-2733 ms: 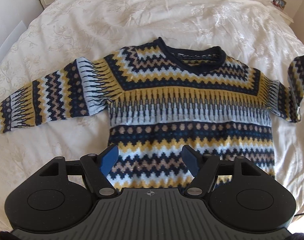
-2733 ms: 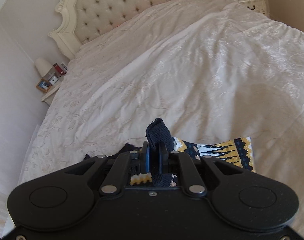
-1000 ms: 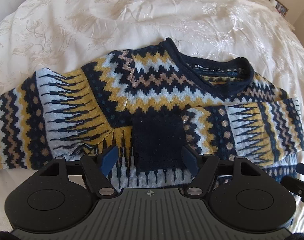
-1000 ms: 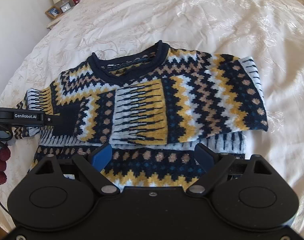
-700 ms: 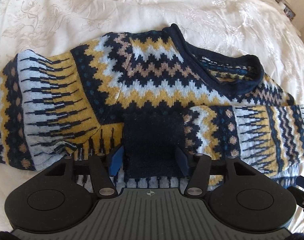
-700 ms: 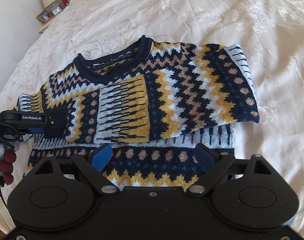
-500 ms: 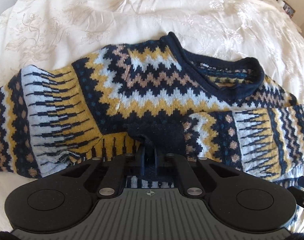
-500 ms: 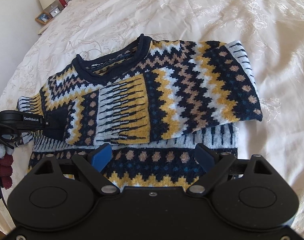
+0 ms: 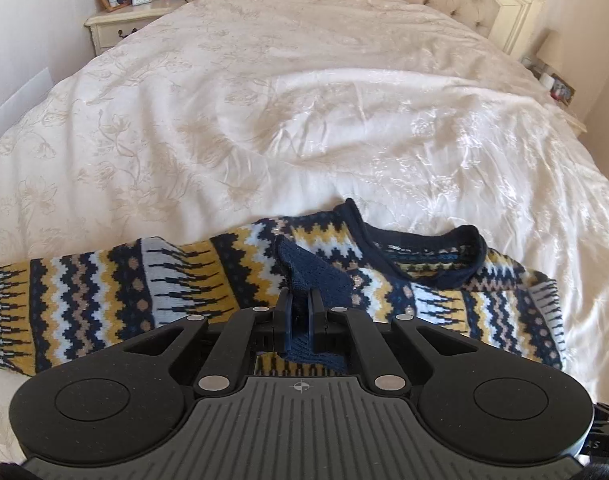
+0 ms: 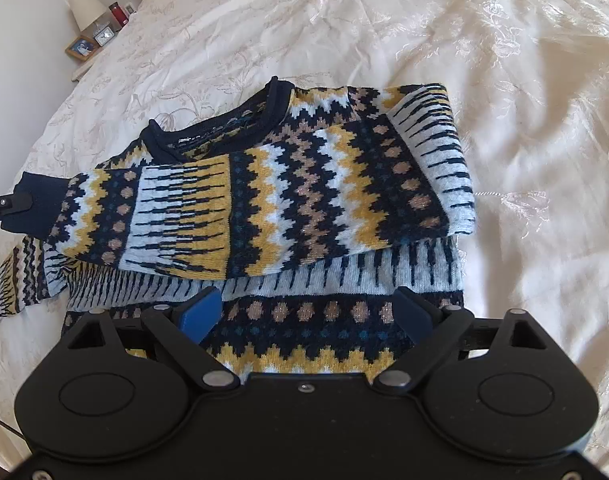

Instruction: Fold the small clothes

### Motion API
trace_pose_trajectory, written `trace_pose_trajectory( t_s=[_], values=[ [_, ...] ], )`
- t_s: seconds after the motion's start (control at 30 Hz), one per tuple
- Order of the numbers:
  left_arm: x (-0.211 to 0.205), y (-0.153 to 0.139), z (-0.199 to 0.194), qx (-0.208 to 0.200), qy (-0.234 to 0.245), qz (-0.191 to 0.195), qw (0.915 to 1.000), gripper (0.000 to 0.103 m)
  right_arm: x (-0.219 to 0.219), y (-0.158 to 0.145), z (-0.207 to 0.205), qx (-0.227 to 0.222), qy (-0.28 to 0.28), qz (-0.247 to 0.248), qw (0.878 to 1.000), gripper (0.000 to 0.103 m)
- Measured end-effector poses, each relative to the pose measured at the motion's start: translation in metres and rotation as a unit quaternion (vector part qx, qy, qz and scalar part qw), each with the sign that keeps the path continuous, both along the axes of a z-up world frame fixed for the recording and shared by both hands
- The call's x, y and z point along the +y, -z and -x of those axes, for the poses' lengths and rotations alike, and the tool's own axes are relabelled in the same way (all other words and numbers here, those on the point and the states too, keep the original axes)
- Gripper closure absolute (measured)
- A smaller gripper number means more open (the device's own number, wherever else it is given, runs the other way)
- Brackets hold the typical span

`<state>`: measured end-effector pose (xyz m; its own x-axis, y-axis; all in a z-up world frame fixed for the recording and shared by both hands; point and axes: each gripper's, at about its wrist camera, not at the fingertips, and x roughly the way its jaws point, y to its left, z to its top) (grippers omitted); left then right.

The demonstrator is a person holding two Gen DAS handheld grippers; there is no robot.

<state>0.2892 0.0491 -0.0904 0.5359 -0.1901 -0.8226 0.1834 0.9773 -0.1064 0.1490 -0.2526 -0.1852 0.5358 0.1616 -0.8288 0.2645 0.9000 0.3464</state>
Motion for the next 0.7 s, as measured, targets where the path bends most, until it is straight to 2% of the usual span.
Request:
trace_pose_trajectory(
  t_s=[0.17, 0.33, 0.5, 0.63, 0.7],
  values=[
    [0.014, 0.016, -0.007, 0.006, -0.028, -0.031, 0.9991, 0.096, -0.004, -0.005, -0.008, -0.008, 0.0, 0.006, 1.0, 0.008],
    [0.018, 0.038, -0.014, 0.03, -0.025, -0.043, 0.9983, 0.096, -0.018, -0.01, -0.024, -0.02, 0.002, 0.013, 1.0, 0.008],
    [0.022, 0.041, -0.017, 0.0, -0.058, -0.085, 0.9947, 0.096, -0.033, -0.014, -0.041, -0.032, 0.007, 0.022, 0.999, 0.008],
    [0.037, 0.043, -0.03, 0.022, -0.089, -0.061, 0.9939, 0.096, -0.041, -0.012, -0.041, -0.027, 0.009, 0.022, 0.999, 0.007],
    [0.038, 0.044, -0.032, 0.026, -0.087, -0.055, 0.9943, 0.096, -0.043, -0.008, -0.035, -0.017, 0.007, 0.03, 0.999, 0.007]
  ],
)
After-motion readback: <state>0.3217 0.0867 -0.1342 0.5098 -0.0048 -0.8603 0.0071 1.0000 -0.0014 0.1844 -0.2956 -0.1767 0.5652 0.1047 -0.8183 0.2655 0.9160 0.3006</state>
